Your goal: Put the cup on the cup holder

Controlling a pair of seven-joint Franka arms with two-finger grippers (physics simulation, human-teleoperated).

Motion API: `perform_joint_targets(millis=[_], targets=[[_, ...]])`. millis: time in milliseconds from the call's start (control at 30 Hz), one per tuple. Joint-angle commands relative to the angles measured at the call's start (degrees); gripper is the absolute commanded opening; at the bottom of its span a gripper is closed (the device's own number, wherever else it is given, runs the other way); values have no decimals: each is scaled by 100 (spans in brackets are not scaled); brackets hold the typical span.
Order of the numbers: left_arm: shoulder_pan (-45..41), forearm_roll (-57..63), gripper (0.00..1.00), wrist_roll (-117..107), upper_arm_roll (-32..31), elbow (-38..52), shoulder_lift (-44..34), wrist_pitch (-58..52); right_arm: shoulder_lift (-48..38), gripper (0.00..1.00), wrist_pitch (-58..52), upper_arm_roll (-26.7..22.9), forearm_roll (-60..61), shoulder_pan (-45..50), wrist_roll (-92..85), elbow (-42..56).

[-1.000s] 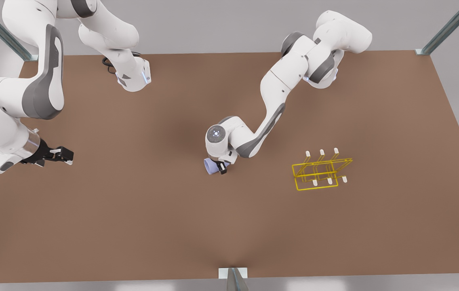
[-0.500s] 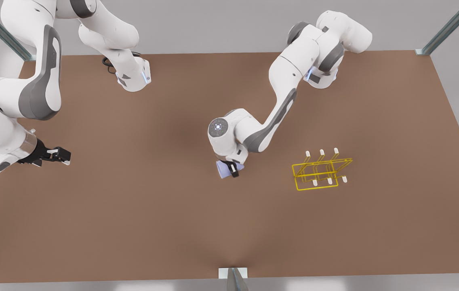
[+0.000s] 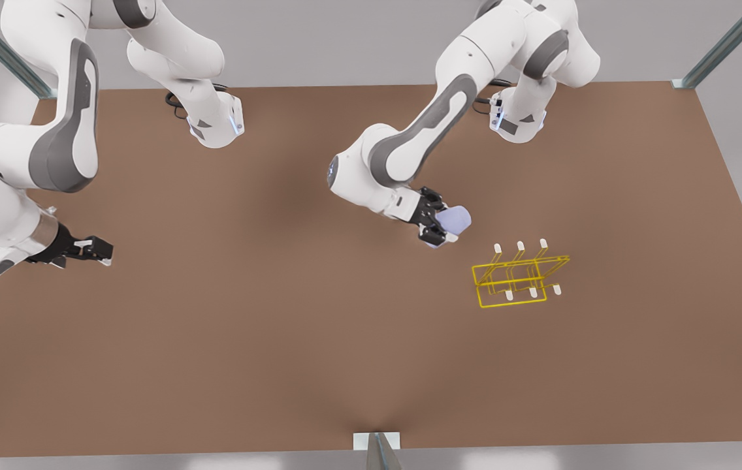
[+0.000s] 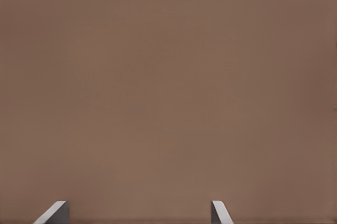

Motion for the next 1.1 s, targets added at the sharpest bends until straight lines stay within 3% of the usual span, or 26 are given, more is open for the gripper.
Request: perform_joint_targets(millis=[0, 100, 333, 533, 1067], targets=[[-4, 835, 84, 1810, 9, 47, 2, -1171, 2, 100, 17, -8, -11, -24, -72, 2], [5, 1811, 85, 1863, 114, 3, 64, -1136, 28, 100, 60, -8, -2, -6, -46, 11], [14, 2259, 85, 1863, 387, -506, 134, -1101, 28, 100, 69, -8, 86, -94, -54, 28], [14, 2391, 85, 1688, 475, -1412, -33, -1101, 81, 100, 104, -8, 7, -138, -72, 20], [84, 2277, 85, 1160, 659, -1693, 407, -934, 37, 100, 52, -8, -134, -147, -72, 46]])
